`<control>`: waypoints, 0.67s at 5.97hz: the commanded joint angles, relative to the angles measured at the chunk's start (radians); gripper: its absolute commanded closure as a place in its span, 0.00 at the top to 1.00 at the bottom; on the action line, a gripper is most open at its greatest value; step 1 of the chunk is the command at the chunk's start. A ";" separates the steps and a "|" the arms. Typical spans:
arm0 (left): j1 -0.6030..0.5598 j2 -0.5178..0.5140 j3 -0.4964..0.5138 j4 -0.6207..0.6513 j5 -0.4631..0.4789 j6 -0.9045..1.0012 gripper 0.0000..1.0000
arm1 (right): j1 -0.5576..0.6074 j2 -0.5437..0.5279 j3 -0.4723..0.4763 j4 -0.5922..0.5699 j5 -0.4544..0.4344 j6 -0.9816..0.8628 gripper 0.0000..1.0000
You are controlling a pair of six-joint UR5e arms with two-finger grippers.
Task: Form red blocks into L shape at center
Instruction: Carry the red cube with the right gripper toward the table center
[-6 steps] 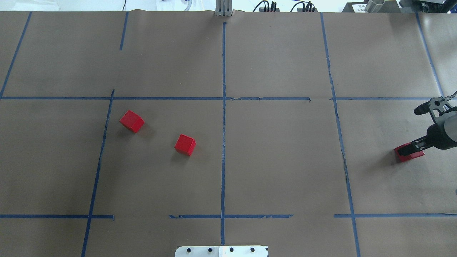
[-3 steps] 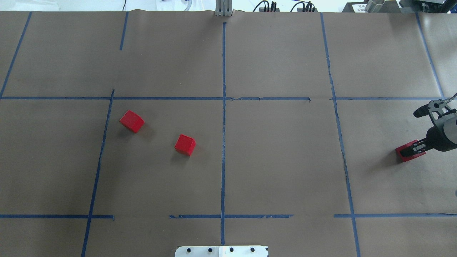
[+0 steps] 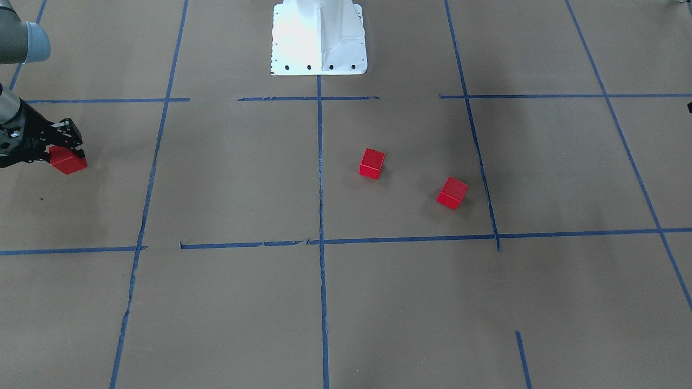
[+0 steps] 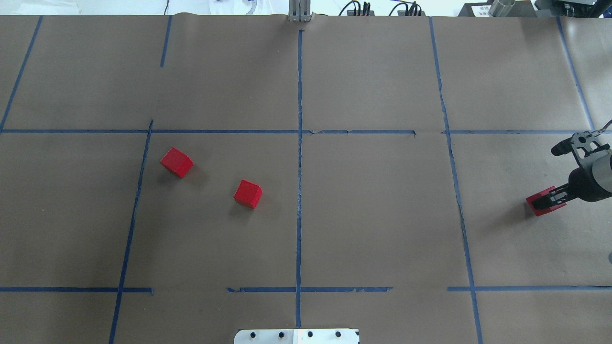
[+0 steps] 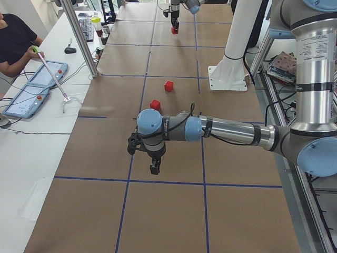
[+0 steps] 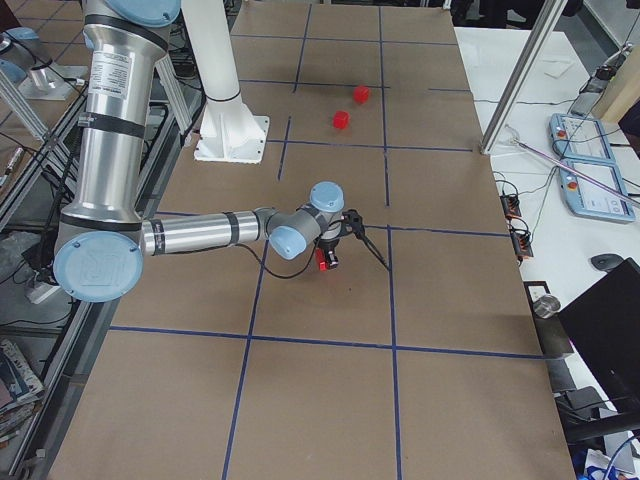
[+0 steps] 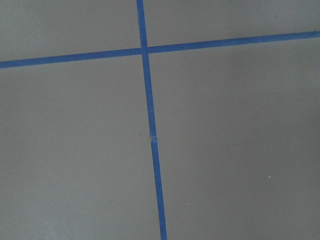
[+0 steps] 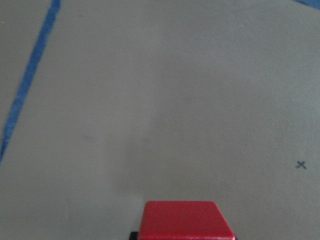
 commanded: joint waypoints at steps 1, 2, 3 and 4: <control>0.006 -0.016 -0.015 -0.004 0.001 -0.002 1.00 | -0.065 0.152 0.163 -0.247 0.022 0.151 0.00; 0.006 -0.043 -0.015 -0.007 0.011 -0.002 1.00 | -0.138 0.278 0.167 -0.320 0.009 0.267 0.00; 0.007 -0.048 -0.013 -0.007 0.009 -0.002 1.00 | -0.242 0.393 0.162 -0.376 -0.058 0.387 0.00; 0.009 -0.047 -0.007 -0.008 0.001 0.001 1.00 | -0.313 0.485 0.152 -0.446 -0.143 0.402 0.00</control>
